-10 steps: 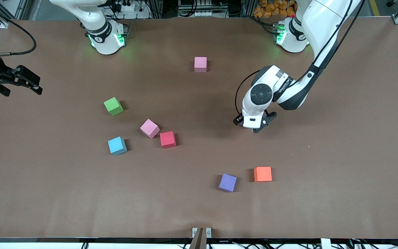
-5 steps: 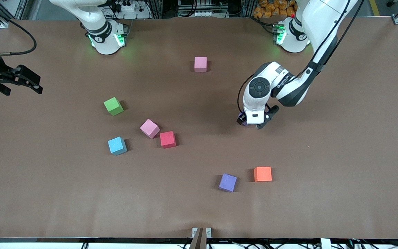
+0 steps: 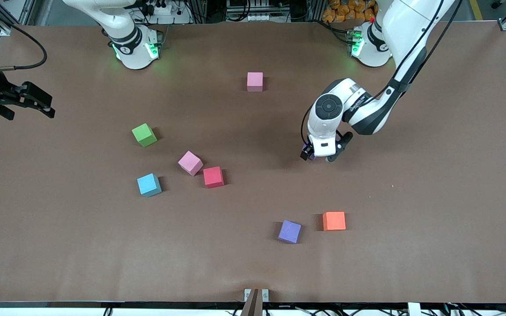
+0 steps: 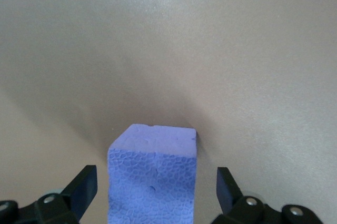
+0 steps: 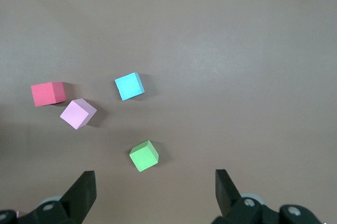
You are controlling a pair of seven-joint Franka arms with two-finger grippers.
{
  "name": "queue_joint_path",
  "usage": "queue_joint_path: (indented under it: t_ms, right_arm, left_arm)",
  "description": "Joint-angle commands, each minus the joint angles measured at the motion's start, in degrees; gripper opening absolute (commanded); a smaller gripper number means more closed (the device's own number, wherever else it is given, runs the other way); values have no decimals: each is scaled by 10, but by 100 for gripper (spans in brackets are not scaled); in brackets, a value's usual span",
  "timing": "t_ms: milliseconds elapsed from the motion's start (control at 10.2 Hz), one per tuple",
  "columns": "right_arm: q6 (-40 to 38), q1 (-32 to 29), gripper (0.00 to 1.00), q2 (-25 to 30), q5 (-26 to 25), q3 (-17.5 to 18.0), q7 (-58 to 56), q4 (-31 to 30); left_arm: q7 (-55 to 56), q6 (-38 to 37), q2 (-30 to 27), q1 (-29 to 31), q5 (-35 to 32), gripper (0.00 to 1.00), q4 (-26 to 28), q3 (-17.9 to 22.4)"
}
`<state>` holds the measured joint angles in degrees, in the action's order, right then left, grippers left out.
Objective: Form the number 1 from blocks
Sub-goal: 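Lift the purple block with the left gripper toward the pink block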
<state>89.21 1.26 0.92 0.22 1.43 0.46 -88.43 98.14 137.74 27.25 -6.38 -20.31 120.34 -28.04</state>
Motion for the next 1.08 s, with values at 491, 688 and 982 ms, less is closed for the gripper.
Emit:
queue_joint_path:
  t_ms: [491, 688, 982]
  right_arm:
    - [0, -1, 100, 1, 9, 1, 1, 3]
    - [1, -2, 100, 1, 8, 1, 1, 3]
    - [1, -2, 100, 1, 9, 1, 1, 3]
  left_arm:
    - [11, 24, 16, 10, -37, 0, 7, -3]
    - [-2, 21, 17, 2, -37, 0, 7, -3]
    - [-12, 18, 0, -31, -37, 0, -4, -22]
